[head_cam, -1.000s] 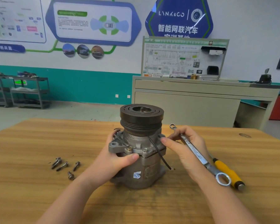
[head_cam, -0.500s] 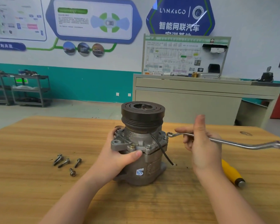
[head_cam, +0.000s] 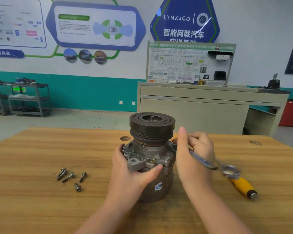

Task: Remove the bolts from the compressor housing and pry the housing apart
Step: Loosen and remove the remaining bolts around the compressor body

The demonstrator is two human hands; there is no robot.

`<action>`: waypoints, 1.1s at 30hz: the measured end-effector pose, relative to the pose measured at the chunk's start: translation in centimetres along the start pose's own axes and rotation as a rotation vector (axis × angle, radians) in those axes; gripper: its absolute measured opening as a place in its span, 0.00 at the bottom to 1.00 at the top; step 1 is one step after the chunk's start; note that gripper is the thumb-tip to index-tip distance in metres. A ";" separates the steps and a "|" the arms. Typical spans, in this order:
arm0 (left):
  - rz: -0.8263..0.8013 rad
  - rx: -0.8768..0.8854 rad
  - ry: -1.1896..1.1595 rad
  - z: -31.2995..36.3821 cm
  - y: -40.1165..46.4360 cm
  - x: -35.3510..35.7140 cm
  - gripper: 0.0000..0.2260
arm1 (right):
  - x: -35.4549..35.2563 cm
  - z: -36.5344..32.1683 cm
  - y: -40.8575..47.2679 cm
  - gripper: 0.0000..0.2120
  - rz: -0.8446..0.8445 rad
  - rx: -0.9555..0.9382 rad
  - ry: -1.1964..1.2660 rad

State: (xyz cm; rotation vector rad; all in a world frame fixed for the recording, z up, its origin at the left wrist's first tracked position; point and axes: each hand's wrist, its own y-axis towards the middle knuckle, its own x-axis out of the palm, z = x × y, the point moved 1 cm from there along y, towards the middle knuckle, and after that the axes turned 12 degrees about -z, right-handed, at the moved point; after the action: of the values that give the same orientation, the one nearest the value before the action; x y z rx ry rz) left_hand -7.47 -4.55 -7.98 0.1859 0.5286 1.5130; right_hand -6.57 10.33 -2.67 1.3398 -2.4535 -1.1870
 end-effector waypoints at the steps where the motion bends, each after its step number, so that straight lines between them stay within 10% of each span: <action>1: -0.010 0.002 0.001 0.0 0.0 -0.1 0.48 | 0.2 -0.3 -0.3 0.30 0.004 -0.021 -0.030; 6: -0.039 0.005 -0.008 0.1 -0.1 -0.3 0.44 | -0.6 1.4 -0.3 0.23 -0.005 0.115 0.254; 11: -0.026 0.007 -0.007 0.1 0.1 -0.2 0.39 | -1.3 3.9 4.3 0.05 -0.099 0.687 0.988; 16: -0.018 0.002 -0.009 -0.2 0.2 -0.2 0.48 | -0.2 5.0 7.3 0.09 -0.318 0.783 1.001; 21: -0.027 0.001 0.015 -0.3 0.2 -0.3 0.48 | -3.1 3.2 7.3 0.09 -0.351 0.476 1.178; 27: -0.033 0.015 0.038 0.0 0.2 -0.3 0.41 | -4.4 2.3 2.9 0.08 -0.238 -0.194 0.571; 33: -0.057 0.011 0.021 0.2 0.1 -0.4 0.46 | -3.5 3.7 1.3 0.10 -0.284 -0.469 0.122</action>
State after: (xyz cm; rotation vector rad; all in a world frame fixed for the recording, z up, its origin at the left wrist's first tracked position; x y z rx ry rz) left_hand -7.51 -4.88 -7.66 0.1626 0.5546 1.4577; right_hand -6.90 15.47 -3.42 1.5777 -1.7845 -1.5619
